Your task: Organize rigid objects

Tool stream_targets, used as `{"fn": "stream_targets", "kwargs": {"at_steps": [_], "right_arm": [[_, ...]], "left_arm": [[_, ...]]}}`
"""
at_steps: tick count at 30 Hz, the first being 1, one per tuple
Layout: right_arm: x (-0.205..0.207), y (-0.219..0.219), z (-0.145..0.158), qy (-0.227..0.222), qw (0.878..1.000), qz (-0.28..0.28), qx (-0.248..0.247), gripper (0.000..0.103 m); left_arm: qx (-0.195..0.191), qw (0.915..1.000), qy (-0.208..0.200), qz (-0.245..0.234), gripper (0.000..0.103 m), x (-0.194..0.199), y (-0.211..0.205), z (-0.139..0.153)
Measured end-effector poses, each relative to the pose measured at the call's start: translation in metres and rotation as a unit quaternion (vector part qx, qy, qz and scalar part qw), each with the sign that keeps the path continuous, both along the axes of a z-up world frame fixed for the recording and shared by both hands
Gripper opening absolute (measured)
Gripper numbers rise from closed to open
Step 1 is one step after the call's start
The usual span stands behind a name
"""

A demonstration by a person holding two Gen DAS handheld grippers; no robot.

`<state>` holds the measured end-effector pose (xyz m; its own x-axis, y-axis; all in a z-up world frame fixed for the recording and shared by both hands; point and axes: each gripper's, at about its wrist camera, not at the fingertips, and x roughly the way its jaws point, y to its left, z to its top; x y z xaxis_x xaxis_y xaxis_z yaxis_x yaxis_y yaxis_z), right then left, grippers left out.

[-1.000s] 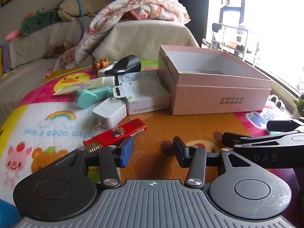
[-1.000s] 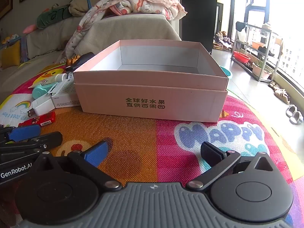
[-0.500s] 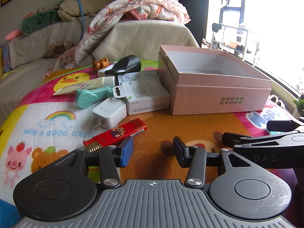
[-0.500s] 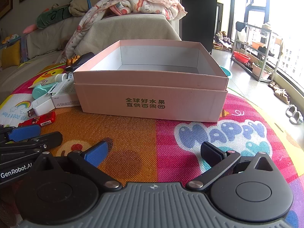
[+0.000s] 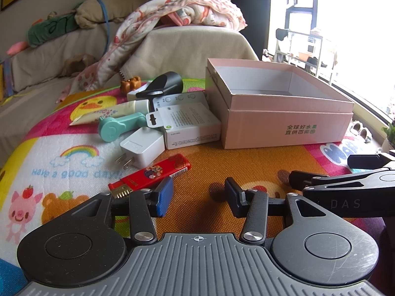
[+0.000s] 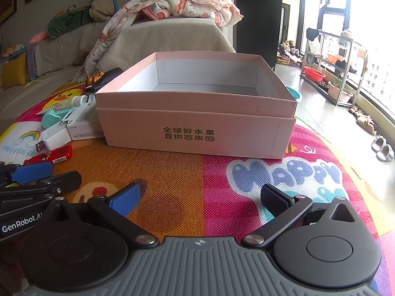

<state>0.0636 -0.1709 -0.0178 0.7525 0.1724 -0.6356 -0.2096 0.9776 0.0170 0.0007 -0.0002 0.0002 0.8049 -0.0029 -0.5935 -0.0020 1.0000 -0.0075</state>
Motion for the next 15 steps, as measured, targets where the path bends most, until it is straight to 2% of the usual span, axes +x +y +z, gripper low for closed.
{"fn": "stream_targets", "kwargs": {"at_steps": [15], "right_arm": [[0.0007, 0.0011, -0.0008, 0.001, 1.000, -0.001, -0.002, 0.103]], "left_arm": [[0.006, 1.0000, 0.000, -0.001, 0.051, 0.0015, -0.0041, 0.0000]]}}
